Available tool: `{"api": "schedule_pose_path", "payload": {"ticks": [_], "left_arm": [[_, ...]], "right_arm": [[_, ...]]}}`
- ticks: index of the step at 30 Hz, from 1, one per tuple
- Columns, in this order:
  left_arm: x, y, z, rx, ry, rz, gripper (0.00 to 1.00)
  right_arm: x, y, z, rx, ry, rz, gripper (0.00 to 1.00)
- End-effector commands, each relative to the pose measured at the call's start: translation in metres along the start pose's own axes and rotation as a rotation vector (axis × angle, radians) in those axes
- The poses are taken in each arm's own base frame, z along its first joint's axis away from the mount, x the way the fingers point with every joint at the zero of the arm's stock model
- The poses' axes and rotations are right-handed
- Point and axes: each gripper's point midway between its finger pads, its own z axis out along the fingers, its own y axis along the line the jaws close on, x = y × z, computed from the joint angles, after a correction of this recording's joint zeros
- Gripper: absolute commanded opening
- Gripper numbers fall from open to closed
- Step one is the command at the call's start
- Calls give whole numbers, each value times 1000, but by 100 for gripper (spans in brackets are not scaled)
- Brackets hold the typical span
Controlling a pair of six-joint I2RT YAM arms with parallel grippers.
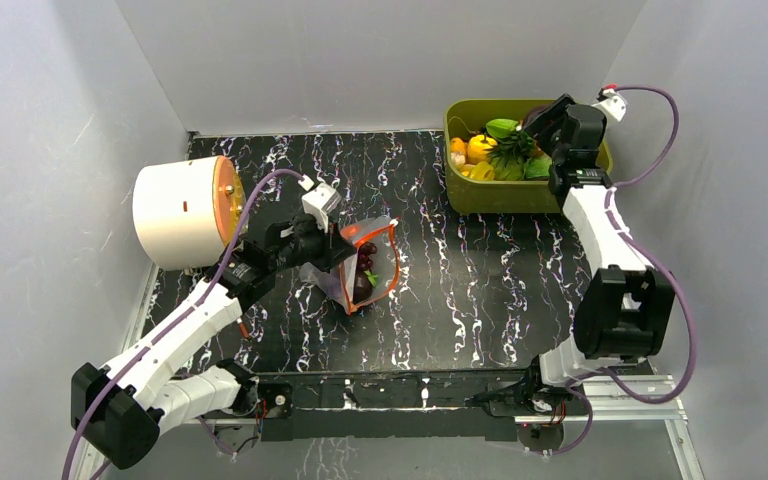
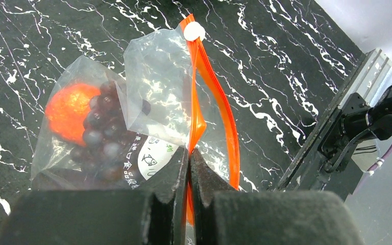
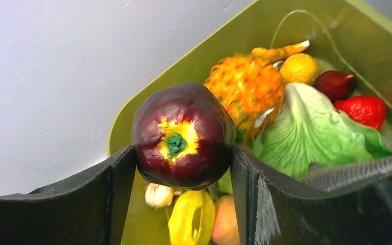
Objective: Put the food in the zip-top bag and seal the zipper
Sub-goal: Pick up the fake fruit from the bin, then place the fake fruit in the zipper food storage bag.
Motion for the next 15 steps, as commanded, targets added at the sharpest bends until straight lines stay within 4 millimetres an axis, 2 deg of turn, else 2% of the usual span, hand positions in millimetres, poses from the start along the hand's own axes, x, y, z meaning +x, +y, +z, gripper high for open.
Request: {"api": "schedule_pose_path", "payload": {"ticks": [1,5,10,15], "left_arm": [[-14,-1,-3,-9,-62,-29,0],[-21,2,0,-28,-68,-72,0],[-30,7,4,-68,-72,-107,0],[-47,7,8,-73,-103,-135,0]], "right_arm": [[-9,24,-42,-76,-5,-42,39],[2,30,-78,-121,39,-73,39],[18,40,-112,-206,126,-80,39],[51,68,-148,-334,236,-73,39]]}}
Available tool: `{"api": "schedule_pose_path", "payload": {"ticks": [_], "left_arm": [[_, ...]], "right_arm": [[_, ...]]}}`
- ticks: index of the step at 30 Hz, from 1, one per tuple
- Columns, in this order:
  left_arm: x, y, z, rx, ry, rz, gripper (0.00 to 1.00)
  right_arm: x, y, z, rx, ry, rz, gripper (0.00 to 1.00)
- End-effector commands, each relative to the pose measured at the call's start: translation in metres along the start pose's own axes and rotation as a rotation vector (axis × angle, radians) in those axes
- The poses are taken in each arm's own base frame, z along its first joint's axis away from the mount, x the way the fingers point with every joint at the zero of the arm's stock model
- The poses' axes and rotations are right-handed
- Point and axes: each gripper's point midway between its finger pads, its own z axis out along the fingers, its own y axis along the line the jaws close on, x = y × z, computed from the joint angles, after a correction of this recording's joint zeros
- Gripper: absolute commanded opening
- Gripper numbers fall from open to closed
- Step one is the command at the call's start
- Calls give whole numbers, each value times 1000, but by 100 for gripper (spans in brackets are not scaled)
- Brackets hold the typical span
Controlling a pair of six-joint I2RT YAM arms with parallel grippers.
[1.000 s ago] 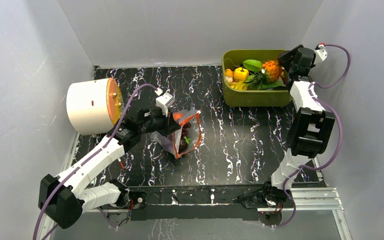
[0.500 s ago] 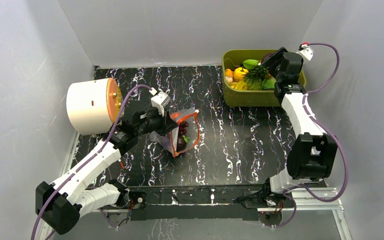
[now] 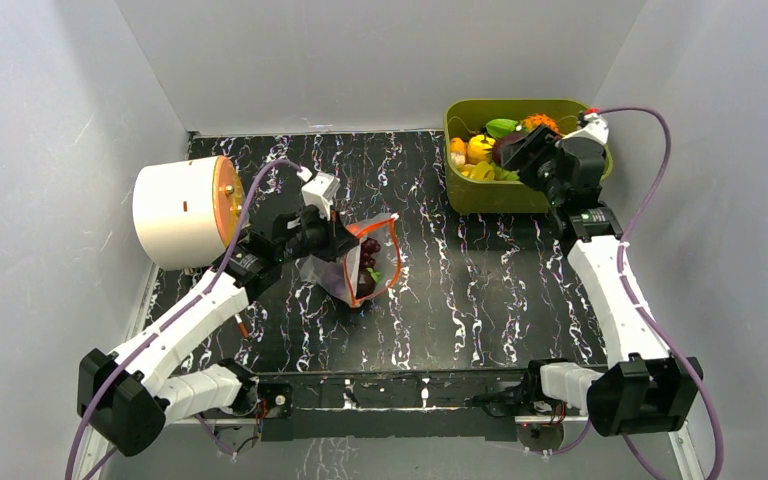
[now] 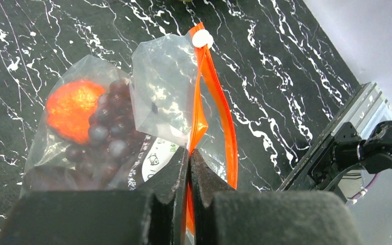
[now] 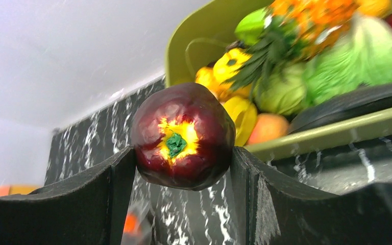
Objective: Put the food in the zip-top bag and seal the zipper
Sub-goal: Place the fake fruit in the zipper food storage bag.
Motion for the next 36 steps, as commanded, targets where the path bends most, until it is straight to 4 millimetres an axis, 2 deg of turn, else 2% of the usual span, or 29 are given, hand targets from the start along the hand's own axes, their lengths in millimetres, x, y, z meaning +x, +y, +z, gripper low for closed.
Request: {"api": "schedule_pose_path", "payload": {"ticks": [1,11,17,28,36], "left_arm": [[-43,-8,-2,0,-109,-23,0],[-58,-12,5,7,-125,-68,0],[-57,-14,8,18,-126,-98,0],[-61,-29,-1,85,-135,-115,0],[-68,-46,-10,162,-153,-140,0]], "right_arm": [[31,38,-22,-148,104,-5,39],[107,99,-68,-358,313,7,39],[155,140,-100,-484,431,1,39],[210,164,-117,-520,547,-5,40],[245,170,-113,-501,608,-19,43]]}}
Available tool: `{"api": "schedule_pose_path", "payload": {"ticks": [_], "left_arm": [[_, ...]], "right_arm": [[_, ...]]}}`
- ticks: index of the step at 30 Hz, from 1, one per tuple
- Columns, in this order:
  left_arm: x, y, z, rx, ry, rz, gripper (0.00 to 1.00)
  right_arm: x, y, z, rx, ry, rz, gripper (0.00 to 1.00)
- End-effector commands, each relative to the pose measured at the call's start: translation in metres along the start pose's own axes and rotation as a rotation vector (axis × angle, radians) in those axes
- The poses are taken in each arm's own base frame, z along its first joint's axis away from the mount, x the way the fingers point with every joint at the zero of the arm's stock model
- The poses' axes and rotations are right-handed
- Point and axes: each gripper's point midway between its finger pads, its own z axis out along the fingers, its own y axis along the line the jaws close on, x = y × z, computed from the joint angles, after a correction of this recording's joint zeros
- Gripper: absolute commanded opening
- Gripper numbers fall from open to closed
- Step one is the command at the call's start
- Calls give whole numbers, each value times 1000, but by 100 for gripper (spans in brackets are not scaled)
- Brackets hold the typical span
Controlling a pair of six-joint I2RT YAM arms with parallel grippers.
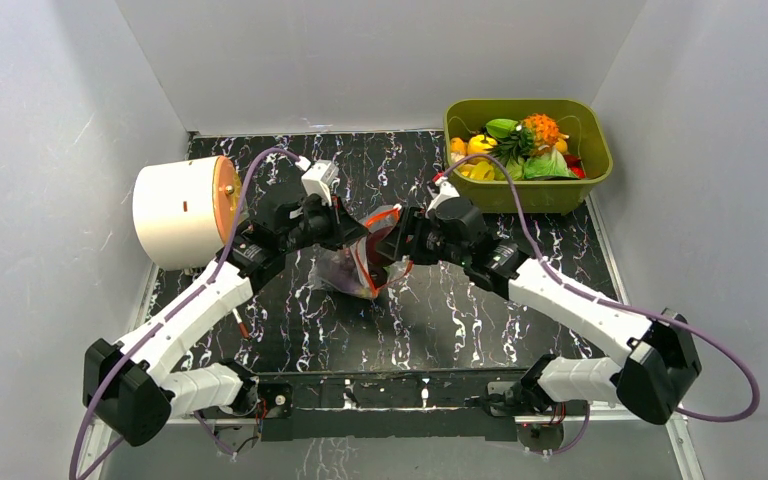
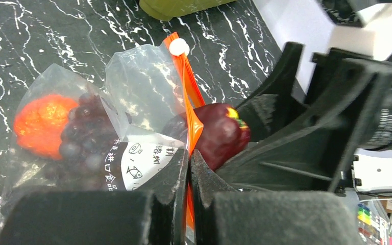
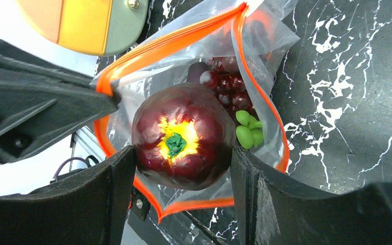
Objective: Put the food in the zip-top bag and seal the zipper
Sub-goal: Place the fake fruit in the zipper food storage bag.
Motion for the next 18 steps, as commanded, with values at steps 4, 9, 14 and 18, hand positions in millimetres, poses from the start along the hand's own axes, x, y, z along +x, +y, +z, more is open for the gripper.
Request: {"api": "schedule_pose_path", "payload": {"ticks": [4,9,14,18], "left_arm": [[-38,-46,-24,167,-120,-1,0],[-35,-43,-25,157,-121,8,0],[-30,-38,-23,149,-112,11,0],[-25,-29,-22,107,-107,26,0]], "right_arm": [[1,12,24,-30,-13,-1,44],[6,8,36,-25,0,-11,49],[6,12,39,-38,20,-43,71],[-4,12,32,-4,5,-86,87]]}}
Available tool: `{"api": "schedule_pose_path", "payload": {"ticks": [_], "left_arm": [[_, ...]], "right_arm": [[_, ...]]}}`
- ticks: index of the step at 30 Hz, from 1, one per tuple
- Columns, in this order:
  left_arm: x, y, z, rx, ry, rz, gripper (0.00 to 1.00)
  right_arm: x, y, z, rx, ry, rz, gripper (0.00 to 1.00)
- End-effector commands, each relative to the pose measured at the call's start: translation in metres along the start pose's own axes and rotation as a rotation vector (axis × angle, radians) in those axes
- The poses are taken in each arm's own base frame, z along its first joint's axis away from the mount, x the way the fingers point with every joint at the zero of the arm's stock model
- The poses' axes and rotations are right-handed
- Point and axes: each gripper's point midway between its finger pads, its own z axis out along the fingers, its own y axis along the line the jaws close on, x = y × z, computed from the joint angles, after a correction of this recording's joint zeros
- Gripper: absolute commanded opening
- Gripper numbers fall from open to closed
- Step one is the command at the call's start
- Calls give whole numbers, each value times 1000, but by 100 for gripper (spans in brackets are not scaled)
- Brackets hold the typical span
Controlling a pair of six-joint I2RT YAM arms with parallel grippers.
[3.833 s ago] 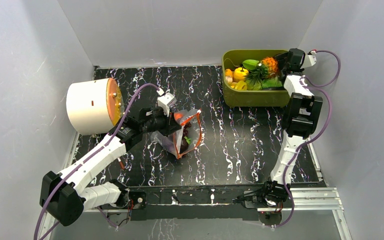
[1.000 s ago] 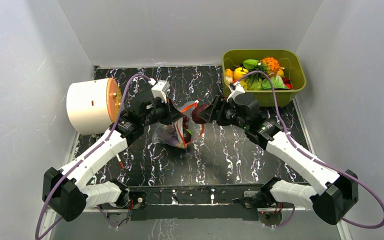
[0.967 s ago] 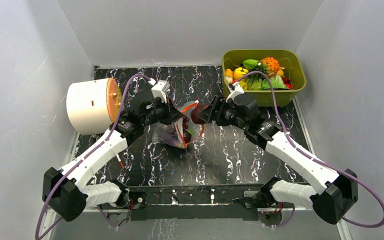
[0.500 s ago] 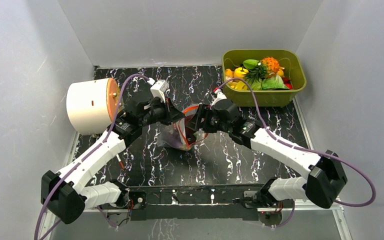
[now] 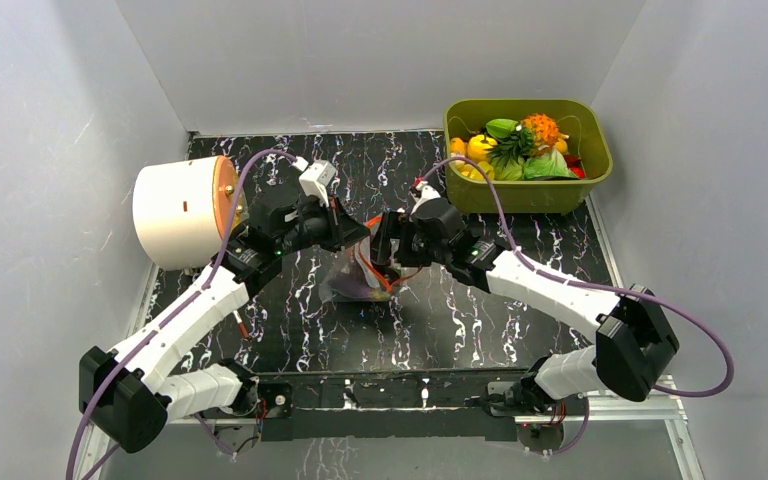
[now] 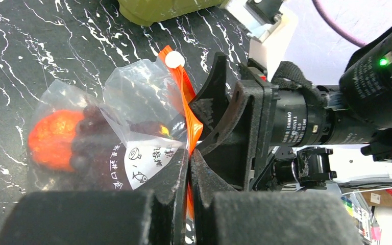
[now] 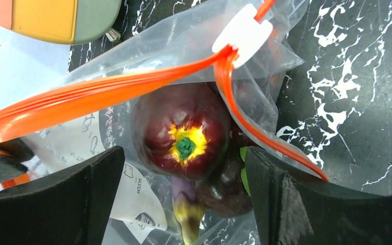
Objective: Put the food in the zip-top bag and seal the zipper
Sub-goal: Place the fake fruit in the zipper food storage bag.
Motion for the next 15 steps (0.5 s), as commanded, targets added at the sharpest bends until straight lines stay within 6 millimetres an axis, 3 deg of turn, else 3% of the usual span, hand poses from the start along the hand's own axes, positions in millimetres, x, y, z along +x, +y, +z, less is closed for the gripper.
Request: {"api": "schedule_pose_path", "payload": {"ticks": [1,4,9,12,15], "left_arm": [[-20,-10,-11,25,-83,57,0],[-18,-5,-11,4,-78,70,0],[-14,6,-11,-46,-66,105,0],[-13,15,-14,-85,-66,138,0],[-6,28,-20,-138,-40,219,0]], "right_arm": [[-34,22,-13,-20,-87,-78,90],[-41,21,-23,10,-96,-118,96],[-50,31,-39,-5,-103,-177,95],[-61,31,-52,20,-140,-227,90],[-92,13,-64,183,-226,-300,75]]}}
